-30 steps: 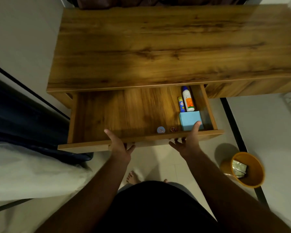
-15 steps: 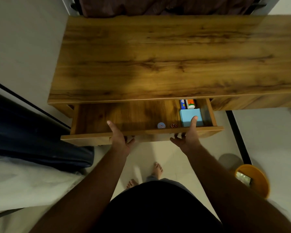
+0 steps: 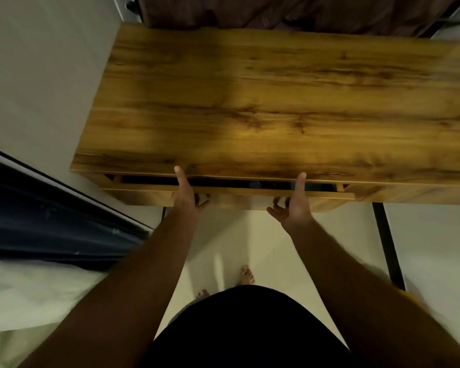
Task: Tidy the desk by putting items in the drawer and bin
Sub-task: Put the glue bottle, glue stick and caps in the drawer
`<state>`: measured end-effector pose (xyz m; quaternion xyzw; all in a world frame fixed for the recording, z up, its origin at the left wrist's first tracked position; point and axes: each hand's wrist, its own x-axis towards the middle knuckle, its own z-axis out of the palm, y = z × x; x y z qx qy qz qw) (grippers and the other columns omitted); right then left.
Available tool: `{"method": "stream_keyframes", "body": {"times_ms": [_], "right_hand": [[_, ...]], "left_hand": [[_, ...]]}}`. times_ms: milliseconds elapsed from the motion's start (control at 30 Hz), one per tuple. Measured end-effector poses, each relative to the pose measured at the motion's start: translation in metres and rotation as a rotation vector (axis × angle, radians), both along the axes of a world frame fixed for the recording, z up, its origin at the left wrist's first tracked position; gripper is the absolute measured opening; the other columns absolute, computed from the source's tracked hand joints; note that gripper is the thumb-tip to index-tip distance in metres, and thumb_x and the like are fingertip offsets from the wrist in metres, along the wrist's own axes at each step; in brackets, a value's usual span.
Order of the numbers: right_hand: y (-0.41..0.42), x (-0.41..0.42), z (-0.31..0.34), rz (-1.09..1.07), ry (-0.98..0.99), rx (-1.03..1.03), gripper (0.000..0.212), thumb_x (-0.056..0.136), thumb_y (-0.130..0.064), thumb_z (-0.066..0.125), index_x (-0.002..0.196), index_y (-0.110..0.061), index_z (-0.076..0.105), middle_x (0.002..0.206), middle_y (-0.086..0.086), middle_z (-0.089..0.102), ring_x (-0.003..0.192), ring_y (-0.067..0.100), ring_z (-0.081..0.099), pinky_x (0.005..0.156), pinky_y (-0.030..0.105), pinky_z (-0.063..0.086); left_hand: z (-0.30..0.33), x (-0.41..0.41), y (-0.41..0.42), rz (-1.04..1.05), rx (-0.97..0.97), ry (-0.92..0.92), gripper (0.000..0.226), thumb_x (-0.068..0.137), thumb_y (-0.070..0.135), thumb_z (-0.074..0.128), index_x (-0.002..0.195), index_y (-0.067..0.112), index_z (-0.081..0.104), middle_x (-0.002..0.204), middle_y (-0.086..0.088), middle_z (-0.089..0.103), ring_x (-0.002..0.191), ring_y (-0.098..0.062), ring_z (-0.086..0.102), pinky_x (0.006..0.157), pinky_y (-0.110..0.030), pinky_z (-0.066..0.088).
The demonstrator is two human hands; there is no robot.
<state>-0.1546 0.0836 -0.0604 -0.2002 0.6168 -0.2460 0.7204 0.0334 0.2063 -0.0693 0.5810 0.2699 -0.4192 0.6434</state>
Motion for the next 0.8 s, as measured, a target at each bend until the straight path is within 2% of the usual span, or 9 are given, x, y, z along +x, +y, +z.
{"method": "stream_keyframes", "body": {"times_ms": [100, 200, 300, 333, 533, 667, 800], "right_hand": [[-0.013, 0.011, 0.000, 0.014, 0.003, 0.000, 0.095, 0.070, -0.078, 0.059, 0.141, -0.019, 0.034, 0.125, 0.009, 0.048, 0.109, 0.035, 0.059, 0.068, 0.045, 0.057], [-0.027, 0.021, 0.000, 0.015, 0.020, 0.001, 0.094, 0.072, -0.074, 0.062, 0.142, -0.020, 0.031, 0.121, 0.008, 0.046, 0.111, 0.037, 0.057, 0.076, 0.048, 0.057], [-0.035, 0.028, -0.002, 0.001, 0.072, 0.014, 0.090, 0.074, -0.068, 0.065, 0.141, -0.021, 0.030, 0.118, 0.010, 0.045, 0.113, 0.040, 0.055, 0.082, 0.052, 0.057], [-0.036, 0.030, -0.004, -0.014, 0.086, 0.017, 0.087, 0.075, -0.065, 0.067, 0.140, -0.020, 0.030, 0.118, 0.011, 0.045, 0.114, 0.041, 0.055, 0.083, 0.053, 0.057], [-0.039, 0.032, -0.006, -0.070, 0.026, 0.009, 0.071, 0.080, -0.052, 0.070, 0.131, -0.017, 0.035, 0.117, 0.014, 0.047, 0.117, 0.042, 0.052, 0.081, 0.054, 0.058], [-0.036, 0.029, -0.001, -0.035, 0.063, -0.001, 0.068, 0.080, -0.054, 0.070, 0.127, -0.018, 0.037, 0.116, 0.013, 0.048, 0.113, 0.042, 0.054, 0.081, 0.053, 0.058], [-0.038, 0.016, 0.005, 0.133, 0.107, 0.016, 0.050, 0.086, -0.052, 0.064, 0.114, -0.015, 0.046, 0.119, 0.014, 0.052, 0.106, 0.039, 0.059, 0.078, 0.050, 0.058]], "left_hand": [[-0.001, 0.007, -0.012, 0.013, -0.007, -0.031, 0.099, 0.065, 0.080, 0.059, 0.141, 0.020, 0.039, 0.137, -0.009, 0.048, 0.118, -0.028, 0.054, 0.072, -0.051, 0.058], [-0.001, 0.012, -0.021, 0.042, -0.064, -0.045, 0.099, 0.068, 0.069, 0.069, 0.145, 0.022, 0.028, 0.139, -0.007, 0.044, 0.123, -0.031, 0.049, 0.080, -0.054, 0.055], [-0.005, 0.017, -0.028, 0.083, -0.111, -0.032, 0.095, 0.064, 0.056, 0.081, 0.140, 0.024, 0.034, 0.136, -0.008, 0.047, 0.117, -0.031, 0.052, 0.061, -0.045, 0.059], [-0.007, 0.017, -0.029, 0.098, -0.119, -0.035, 0.090, 0.067, 0.050, 0.082, 0.139, 0.023, 0.035, 0.135, -0.009, 0.048, 0.116, -0.031, 0.053, 0.059, -0.042, 0.058], [-0.007, 0.021, -0.031, 0.077, -0.128, -0.027, 0.068, 0.080, 0.038, 0.075, 0.132, 0.021, 0.035, 0.126, -0.009, 0.044, 0.112, -0.032, 0.047, 0.059, -0.043, 0.057], [-0.003, 0.018, -0.029, 0.079, -0.129, -0.041, 0.060, 0.080, 0.037, 0.075, 0.126, 0.019, 0.040, 0.128, -0.012, 0.046, 0.115, -0.033, 0.049, 0.054, -0.042, 0.057], [-0.001, 0.008, -0.027, -0.025, -0.046, -0.093, 0.065, 0.085, 0.046, 0.067, 0.135, 0.014, 0.040, 0.139, -0.016, 0.047, 0.124, -0.036, 0.048, 0.069, -0.045, 0.055]]}}
